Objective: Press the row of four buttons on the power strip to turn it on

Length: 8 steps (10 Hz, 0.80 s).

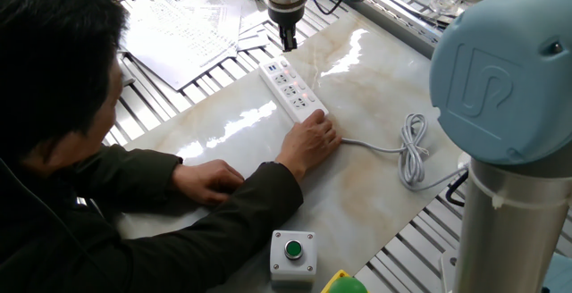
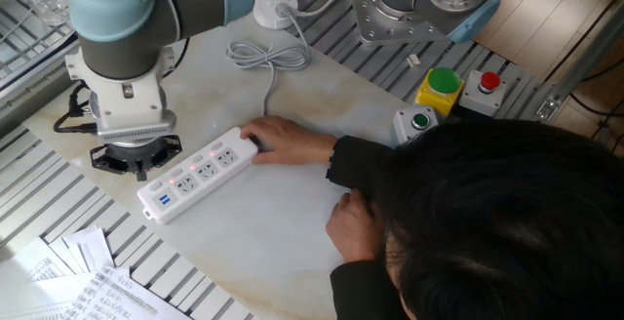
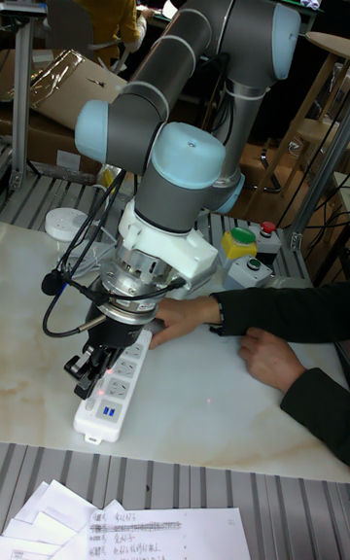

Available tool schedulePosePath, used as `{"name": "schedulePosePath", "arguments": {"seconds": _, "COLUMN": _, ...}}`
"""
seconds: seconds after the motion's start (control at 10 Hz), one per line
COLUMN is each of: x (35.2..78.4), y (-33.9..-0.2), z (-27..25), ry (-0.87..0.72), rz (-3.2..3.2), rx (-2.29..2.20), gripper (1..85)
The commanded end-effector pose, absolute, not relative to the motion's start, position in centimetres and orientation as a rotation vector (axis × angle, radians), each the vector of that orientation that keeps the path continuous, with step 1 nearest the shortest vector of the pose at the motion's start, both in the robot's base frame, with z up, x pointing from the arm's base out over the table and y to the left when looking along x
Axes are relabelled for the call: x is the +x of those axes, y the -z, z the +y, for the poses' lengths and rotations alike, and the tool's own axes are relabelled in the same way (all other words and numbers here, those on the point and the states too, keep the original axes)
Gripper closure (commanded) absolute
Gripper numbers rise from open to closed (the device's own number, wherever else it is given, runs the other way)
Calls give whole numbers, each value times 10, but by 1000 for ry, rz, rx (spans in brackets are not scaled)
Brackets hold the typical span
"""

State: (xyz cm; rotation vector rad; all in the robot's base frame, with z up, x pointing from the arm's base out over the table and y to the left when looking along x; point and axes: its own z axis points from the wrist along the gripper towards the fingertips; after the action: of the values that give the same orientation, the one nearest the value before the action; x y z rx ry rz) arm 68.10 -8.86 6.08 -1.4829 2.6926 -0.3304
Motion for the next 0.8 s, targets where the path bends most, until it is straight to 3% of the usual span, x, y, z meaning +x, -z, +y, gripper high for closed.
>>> {"name": "schedulePosePath", "arguments": {"seconds": 0.0, "x": 678, "y": -48, "z": -84, "ry": 303, "rz": 2696, "rx": -1462, "gripper": 847}}
{"name": "schedulePosePath", "arguments": {"seconds": 0.7, "x": 672, "y": -26, "z": -81, "ry": 315, "rz": 2683, "rx": -1445, "gripper": 847}}
